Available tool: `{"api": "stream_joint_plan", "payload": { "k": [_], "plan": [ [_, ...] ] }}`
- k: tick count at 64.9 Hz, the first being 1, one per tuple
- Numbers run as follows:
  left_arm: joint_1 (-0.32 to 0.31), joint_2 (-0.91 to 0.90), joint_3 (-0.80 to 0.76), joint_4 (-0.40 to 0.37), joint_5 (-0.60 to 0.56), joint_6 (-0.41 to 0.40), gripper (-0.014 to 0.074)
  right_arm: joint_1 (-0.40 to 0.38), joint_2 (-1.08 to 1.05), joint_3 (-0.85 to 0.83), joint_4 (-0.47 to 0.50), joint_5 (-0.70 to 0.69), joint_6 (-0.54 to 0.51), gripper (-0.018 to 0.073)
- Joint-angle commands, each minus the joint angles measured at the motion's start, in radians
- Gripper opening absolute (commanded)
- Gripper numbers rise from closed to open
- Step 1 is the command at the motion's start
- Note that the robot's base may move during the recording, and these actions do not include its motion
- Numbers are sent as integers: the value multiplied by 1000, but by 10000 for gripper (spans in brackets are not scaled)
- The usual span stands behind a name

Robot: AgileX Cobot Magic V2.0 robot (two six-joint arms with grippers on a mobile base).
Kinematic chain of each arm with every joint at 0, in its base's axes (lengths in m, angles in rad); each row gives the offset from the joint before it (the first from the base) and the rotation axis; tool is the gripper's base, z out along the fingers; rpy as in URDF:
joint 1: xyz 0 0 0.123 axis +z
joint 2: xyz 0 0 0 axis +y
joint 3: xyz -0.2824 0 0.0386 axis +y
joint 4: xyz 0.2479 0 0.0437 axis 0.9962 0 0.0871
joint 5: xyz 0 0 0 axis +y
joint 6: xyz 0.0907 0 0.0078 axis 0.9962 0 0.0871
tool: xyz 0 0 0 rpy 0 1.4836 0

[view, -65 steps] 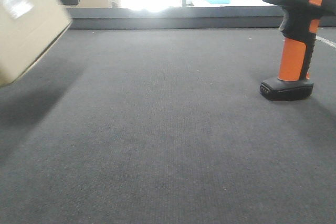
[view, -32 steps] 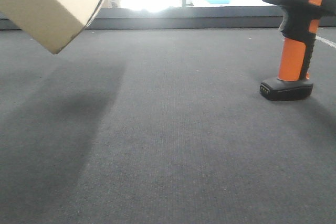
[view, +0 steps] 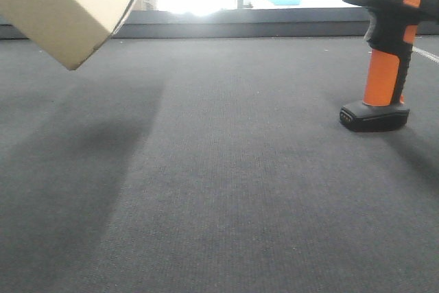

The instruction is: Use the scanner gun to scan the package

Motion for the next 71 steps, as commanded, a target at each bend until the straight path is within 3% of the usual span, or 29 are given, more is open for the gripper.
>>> {"api": "stream_joint_plan", "payload": {
  "k": [1,13,46,56,71],
  "plan": [
    [1,-14,1,-33,-5,-7,-111,2,71,3,10,-112,4,549],
    [1,-14,1,-33,-5,-7,-111,2,200,3,10,-225,9,549],
    [1,-14,1,-33,-5,-7,-111,4,389,-116,-5,-305,82,549],
    [1,-14,1,-29,-5,-7,-111,4,442,-117,-43,-386,142,549],
    [1,-14,1,-24,-5,-7,-111,4,525,-129,-48,-475,144,549]
  ]
}}
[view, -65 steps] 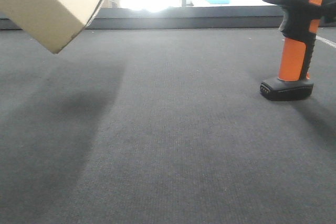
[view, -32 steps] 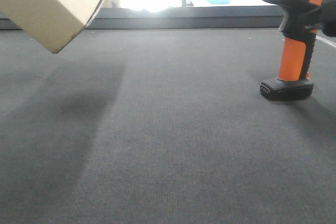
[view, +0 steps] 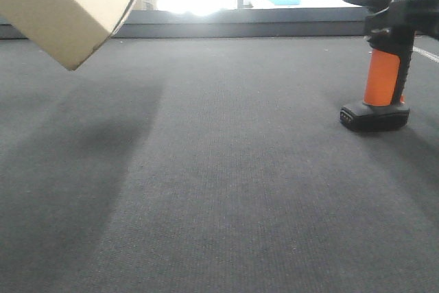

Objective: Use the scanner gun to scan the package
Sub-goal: 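Grasp the orange-and-black scanner gun by its head with the right gripper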

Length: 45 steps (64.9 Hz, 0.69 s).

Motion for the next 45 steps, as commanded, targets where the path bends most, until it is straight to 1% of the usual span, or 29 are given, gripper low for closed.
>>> {"api": "stream_joint_plan", "payload": {
  "k": [1,45],
  "plan": [
    [1,-14,1,-26,-5,-5,-111,2,29,-17,-8,-55,5,549],
    [1,-14,1,-24,-5,-5,-111,2,163,-118,-8,-82,5,549]
  ]
}}
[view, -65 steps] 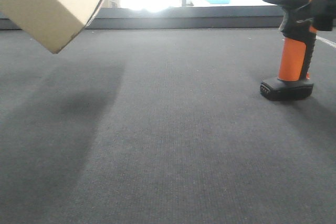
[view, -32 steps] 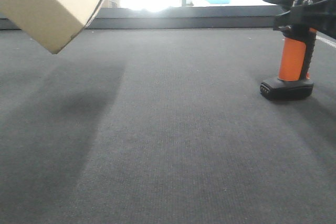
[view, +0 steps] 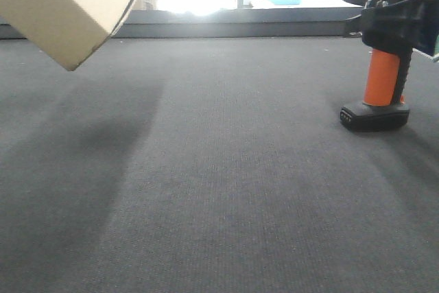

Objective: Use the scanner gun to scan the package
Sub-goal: 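Grasp the orange-and-black scanner gun by its head with the right gripper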

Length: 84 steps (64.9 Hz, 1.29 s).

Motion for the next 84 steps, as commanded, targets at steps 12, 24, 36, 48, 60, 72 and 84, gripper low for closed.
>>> {"api": "stream_joint_plan", "payload": {
  "k": [12,24,36,48,60,72,84],
  "plan": [
    [1,-14,1,-18,-5,-5,-111,2,28,-11,-6,-33,1,491],
    [1,-14,1,-18,-5,-5,-111,2,28,-11,-6,-58,1,193],
    [1,-14,1,-18,-5,-5,-111,2,28,-11,-6,-67,1,-71],
    [1,-14,1,-18,-5,-5,-111,2,-23,-11,-6,-66,1,-132],
    [1,-14,1,-18,-5,-5,-111,2,-135,-14,-6,-40,-1,-134],
    [1,-14,1,-18,-5,-5,-111,2,-228,-95,-6,157,-73,-134],
    [1,-14,1,-18,-5,-5,-111,2,-252,-233,-46,383,-134,-134]
  ]
}}
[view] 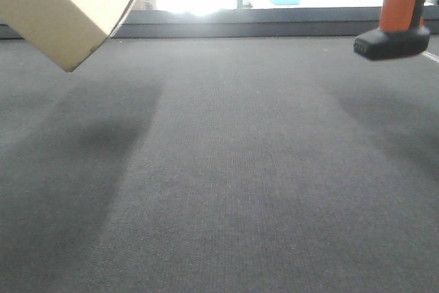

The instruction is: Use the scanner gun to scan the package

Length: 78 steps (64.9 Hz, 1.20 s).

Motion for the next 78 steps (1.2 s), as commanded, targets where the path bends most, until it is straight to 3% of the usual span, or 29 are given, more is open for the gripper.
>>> {"api": "stream_joint_plan", "payload": {
  "k": [1,11,38,78],
  "plan": [
    [1,-14,1,-23,-5,-3,-111,2,-23,-78,-36,65,-43,-134],
    [1,-14,1,-21,-5,-3,-111,2,-23,-155,-73,159,-100,-134],
    [1,-14,1,-17,-5,-3,-111,-18,-25,-226,-277,252,-105,-134],
    [1,-14,1,-15,-5,-3,-111,-56,-25,-284,-325,261,-105,-134]
  ]
}}
